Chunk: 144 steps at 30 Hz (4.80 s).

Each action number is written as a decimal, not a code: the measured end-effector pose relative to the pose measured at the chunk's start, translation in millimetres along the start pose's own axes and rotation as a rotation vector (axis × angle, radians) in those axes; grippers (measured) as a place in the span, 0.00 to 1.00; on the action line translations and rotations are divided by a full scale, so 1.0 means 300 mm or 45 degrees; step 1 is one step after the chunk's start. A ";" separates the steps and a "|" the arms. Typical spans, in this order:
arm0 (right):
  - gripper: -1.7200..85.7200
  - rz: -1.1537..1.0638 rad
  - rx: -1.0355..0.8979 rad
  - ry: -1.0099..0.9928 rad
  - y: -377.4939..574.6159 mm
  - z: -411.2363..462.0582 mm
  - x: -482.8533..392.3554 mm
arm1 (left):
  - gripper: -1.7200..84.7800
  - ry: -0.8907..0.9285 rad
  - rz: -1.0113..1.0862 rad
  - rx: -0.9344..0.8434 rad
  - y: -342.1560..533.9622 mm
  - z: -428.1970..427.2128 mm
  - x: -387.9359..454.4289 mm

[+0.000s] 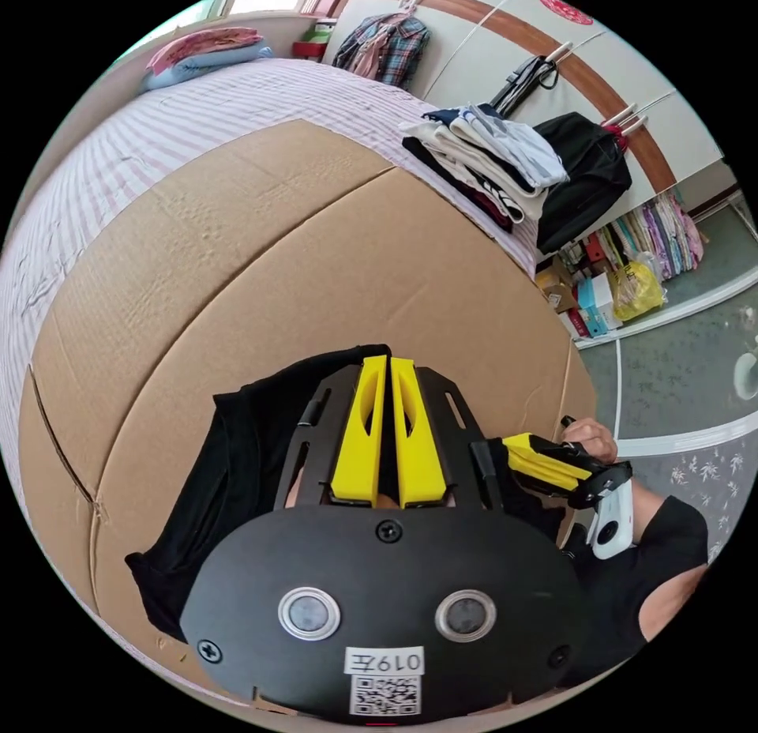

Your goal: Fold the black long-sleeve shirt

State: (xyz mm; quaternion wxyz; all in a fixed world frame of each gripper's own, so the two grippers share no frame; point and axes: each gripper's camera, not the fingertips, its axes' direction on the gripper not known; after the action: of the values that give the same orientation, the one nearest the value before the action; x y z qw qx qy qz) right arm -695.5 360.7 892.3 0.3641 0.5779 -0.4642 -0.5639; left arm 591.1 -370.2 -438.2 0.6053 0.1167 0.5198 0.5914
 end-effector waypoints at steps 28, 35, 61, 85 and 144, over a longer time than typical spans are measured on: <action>0.09 -0.311 0.045 0.103 -0.082 0.099 -0.090 | 0.03 0.325 -0.072 0.168 -0.242 -0.086 -0.211; 0.02 -0.322 0.062 0.139 -0.112 0.144 -0.084 | 0.03 0.351 -0.080 0.178 -0.252 -0.073 -0.211; 0.01 -0.394 -0.117 0.242 -0.016 0.423 0.044 | 0.04 0.133 -0.016 -0.084 -0.162 0.131 0.034; 0.11 0.802 -0.016 -1.264 0.247 1.410 1.136 | 0.06 -0.172 0.461 0.398 0.744 0.278 0.620; 0.12 0.879 -0.005 -1.657 0.643 1.595 1.113 | 0.09 -0.148 0.089 0.432 1.426 0.361 0.675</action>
State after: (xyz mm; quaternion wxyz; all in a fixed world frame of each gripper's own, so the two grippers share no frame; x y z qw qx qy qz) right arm -1215.6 35.0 922.3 0.1727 -0.0532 -0.7408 -0.6469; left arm 371.2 -32.5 -167.4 0.5850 0.2690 0.5721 0.5081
